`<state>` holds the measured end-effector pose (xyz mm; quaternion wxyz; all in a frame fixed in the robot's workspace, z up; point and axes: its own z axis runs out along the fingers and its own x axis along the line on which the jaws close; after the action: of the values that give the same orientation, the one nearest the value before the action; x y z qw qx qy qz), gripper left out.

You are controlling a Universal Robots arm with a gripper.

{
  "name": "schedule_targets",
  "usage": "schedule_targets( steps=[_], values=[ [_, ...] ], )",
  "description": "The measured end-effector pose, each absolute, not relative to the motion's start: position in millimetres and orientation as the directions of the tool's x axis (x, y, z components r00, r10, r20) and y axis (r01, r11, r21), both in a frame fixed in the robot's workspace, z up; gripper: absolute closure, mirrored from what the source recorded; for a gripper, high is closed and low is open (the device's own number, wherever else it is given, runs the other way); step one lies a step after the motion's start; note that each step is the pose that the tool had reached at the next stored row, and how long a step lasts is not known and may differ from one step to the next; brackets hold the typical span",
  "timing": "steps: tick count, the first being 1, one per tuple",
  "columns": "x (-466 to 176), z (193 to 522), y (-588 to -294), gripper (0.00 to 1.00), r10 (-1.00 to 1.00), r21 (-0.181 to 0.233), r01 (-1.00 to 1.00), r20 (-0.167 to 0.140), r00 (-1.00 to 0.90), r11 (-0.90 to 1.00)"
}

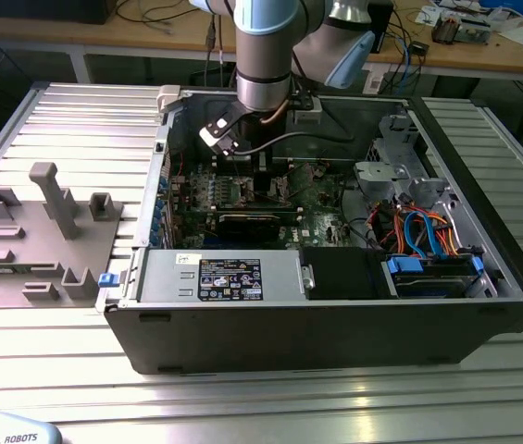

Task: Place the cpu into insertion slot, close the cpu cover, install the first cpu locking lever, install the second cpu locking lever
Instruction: 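Place the cpu into insertion slot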

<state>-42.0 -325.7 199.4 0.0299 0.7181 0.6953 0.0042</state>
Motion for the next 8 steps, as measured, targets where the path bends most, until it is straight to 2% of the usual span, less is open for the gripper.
schedule_targets(
  steps=[8],
  values=[
    [-42.8, 198.5, -326.5, 0.46, 0.999, 0.049, 0.998, -0.036, 0.034, -0.032]
  ],
)
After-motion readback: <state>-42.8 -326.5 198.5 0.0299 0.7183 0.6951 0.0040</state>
